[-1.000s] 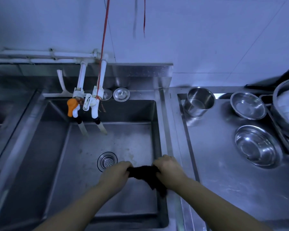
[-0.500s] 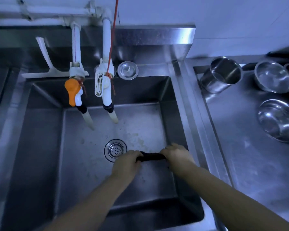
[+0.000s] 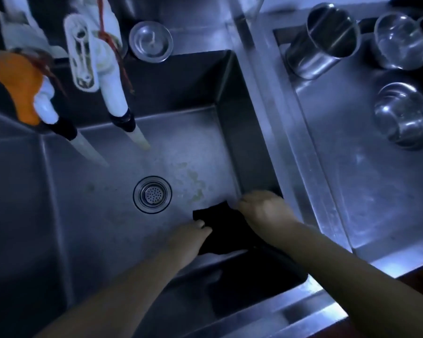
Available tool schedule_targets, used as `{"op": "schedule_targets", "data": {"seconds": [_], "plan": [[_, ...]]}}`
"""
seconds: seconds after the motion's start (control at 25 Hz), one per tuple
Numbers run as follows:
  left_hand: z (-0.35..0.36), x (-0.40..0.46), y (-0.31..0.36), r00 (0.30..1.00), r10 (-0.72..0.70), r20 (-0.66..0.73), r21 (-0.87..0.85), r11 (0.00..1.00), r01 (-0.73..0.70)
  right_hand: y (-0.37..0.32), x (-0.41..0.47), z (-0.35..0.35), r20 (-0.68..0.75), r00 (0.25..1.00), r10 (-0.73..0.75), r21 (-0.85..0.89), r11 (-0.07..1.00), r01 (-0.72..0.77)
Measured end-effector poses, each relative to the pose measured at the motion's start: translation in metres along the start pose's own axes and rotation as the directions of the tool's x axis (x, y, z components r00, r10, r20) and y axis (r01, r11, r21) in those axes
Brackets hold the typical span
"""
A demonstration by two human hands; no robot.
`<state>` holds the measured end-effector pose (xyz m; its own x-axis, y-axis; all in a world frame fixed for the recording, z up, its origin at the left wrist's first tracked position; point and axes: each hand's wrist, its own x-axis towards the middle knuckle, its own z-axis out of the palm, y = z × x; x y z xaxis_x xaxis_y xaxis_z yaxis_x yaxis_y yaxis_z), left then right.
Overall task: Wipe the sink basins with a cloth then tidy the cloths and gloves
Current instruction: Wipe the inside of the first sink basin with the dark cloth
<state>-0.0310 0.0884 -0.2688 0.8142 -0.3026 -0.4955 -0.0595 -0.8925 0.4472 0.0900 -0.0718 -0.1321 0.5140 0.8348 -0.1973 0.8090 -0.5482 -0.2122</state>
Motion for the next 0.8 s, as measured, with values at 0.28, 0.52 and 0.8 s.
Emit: {"op": "schedule_targets", "data": {"seconds": [0.28, 0.52, 0.8], "plan": [[0.04, 0.068, 0.032, 0.846, 0.523, 0.099, 0.207, 0.821, -0.532, 0.064, 0.049, -0.031, -0.24, 0.967, -0.079, -0.166, 0.985, 0.039], [0.068, 0.096, 0.0, 0.866, 0.444, 0.232, 0.291, 0.817, -0.497, 0.086, 0.069, -0.022, -0.246, 0.967, -0.072, -0.189, 0.982, 0.025], [0.004, 0.155, -0.038, 0.97, 0.24, -0.028, 0.389, 0.897, -0.211, 0.097, 0.084, -0.024, -0.211, 0.976, -0.052, -0.195, 0.981, 0.01]]}}
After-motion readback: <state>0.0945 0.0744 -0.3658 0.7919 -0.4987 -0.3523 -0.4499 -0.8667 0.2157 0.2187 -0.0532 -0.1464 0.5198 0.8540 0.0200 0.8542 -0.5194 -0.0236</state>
